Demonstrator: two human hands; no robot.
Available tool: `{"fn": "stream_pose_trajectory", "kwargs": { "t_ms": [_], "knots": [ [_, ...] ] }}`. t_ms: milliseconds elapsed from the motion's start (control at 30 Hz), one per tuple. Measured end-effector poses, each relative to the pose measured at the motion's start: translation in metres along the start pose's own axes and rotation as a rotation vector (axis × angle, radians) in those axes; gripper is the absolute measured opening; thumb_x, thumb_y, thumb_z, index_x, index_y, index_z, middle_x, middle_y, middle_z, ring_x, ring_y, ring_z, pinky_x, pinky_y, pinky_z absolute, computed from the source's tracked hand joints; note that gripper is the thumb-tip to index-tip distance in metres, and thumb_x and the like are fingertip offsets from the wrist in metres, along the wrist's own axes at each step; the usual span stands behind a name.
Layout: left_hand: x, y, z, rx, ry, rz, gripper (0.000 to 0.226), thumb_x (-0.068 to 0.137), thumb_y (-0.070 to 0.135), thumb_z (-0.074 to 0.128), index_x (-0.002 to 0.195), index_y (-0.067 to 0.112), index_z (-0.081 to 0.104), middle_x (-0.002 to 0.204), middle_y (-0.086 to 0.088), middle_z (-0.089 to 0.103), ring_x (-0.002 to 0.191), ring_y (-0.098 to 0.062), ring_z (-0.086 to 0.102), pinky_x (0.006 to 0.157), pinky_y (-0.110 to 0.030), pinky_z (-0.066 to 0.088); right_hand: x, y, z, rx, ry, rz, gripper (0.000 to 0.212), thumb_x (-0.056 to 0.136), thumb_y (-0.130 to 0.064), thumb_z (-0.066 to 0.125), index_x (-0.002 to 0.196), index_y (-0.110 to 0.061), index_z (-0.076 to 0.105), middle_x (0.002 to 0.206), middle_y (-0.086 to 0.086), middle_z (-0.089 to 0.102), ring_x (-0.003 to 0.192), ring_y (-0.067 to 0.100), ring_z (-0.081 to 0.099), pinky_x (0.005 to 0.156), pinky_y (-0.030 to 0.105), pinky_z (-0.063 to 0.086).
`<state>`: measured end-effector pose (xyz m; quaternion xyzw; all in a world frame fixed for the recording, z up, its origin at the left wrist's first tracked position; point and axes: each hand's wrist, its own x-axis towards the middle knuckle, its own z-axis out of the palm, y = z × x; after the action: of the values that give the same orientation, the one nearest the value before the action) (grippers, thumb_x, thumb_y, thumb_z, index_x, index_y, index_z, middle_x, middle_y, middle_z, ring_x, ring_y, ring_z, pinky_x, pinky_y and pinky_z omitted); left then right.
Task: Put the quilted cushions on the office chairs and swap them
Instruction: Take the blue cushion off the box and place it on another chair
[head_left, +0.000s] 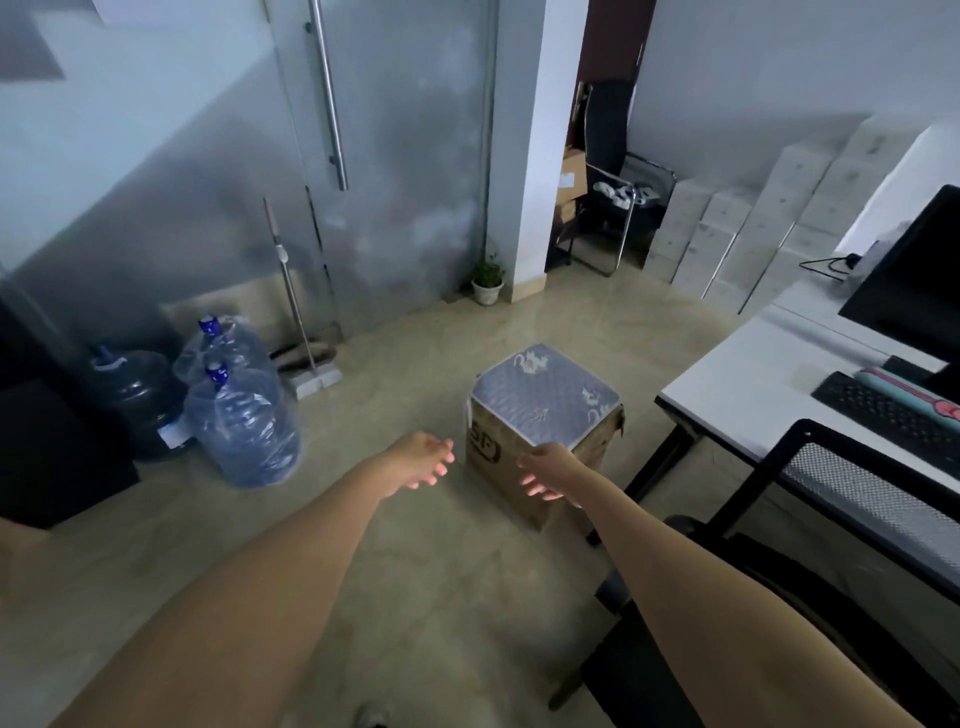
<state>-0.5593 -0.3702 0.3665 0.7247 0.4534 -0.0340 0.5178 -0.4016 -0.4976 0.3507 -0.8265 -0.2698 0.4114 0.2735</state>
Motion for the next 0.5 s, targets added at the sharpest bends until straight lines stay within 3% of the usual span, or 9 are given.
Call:
{"fn": "stream_pose_trajectory", "kwargs": {
  "t_ms": [167, 500],
  "knots": [
    [0.056, 0.003, -0.065, 0.041, -0.047, 0.004, 0.033, 0.098, 0.034, 0.037, 0.071, 0.023, 0.053, 0.070, 0.003, 0.053, 0.059, -0.011, 0.047, 0.057, -0.021, 0.029, 0.048, -0.053, 0.014, 0.073, 0.040, 0.064, 0.032, 0.096, -0.016, 0.039, 0.116, 0.003, 0.056, 0.076, 0.002, 0.063, 0.060, 0.013, 0.058, 0.055, 0.025, 0.044],
    [0.152, 0.005, -0.129, 0.102, -0.154, 0.035, 0.032, 0.097, 0.034, 0.038, 0.071, 0.022, 0.052, 0.068, 0.003, 0.053, 0.056, -0.011, 0.046, 0.055, -0.021, 0.028, 0.112, -0.099, 0.031, 0.231, 0.166, 0.166, 0.026, 0.096, -0.019, 0.039, 0.096, -0.003, 0.060, 0.072, 0.002, 0.060, 0.060, 0.014, 0.057, 0.056, 0.025, 0.044]
  ]
}}
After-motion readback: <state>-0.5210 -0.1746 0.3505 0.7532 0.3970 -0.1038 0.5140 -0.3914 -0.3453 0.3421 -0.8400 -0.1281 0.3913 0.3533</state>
